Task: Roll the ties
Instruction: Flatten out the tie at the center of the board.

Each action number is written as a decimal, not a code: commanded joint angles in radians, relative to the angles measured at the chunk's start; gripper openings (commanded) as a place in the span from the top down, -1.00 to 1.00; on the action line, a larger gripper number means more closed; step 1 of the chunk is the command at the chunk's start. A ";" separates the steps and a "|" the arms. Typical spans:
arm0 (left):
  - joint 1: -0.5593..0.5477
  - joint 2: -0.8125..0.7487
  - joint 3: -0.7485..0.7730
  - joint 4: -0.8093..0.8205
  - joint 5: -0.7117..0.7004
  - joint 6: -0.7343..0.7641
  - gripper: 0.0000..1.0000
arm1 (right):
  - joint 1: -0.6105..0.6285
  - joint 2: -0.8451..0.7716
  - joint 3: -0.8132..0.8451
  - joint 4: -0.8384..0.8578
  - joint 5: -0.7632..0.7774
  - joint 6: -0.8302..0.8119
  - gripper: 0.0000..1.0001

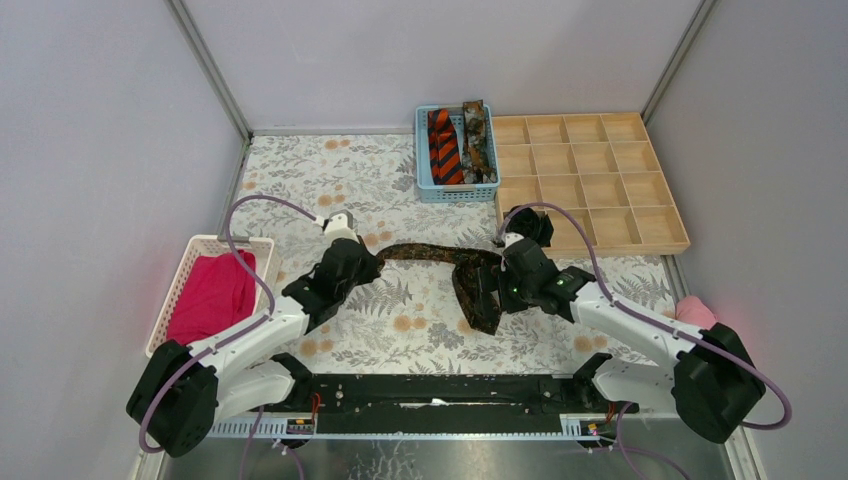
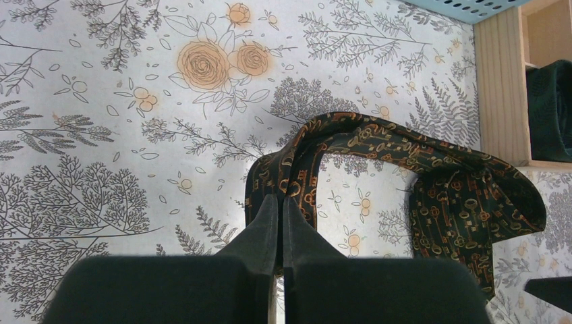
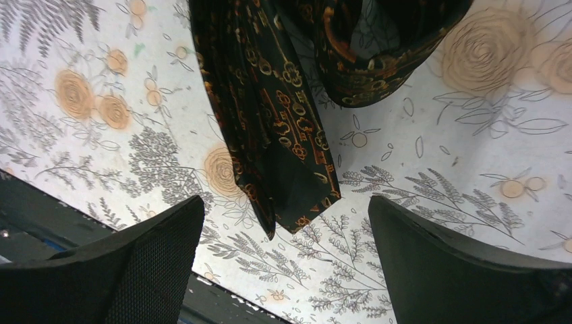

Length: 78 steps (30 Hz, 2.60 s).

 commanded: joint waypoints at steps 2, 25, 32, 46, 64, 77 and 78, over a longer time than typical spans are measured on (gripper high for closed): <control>0.009 -0.005 -0.016 0.033 0.028 0.036 1.00 | 0.008 0.050 -0.029 0.149 -0.050 0.004 -0.99; 0.017 -0.046 -0.012 0.006 0.039 0.057 1.00 | 0.015 0.115 -0.031 0.104 -0.038 0.016 0.73; 0.017 -0.186 0.076 -0.224 -0.001 0.005 1.00 | 0.016 0.055 0.149 -0.269 0.162 0.056 1.00; 0.017 -0.389 0.213 -0.531 -0.018 -0.075 1.00 | 0.015 0.101 0.407 -0.678 0.428 0.117 1.00; 0.017 -0.494 0.457 -0.783 -0.063 -0.112 1.00 | 0.015 0.098 0.679 -1.087 0.704 0.193 1.00; 0.016 -0.385 0.327 -0.689 -0.137 -0.145 1.00 | -0.043 0.388 0.661 -0.985 0.722 0.192 1.00; 0.016 -0.384 0.320 -0.687 -0.150 -0.147 1.00 | -0.054 0.408 0.660 -0.969 0.723 0.186 1.00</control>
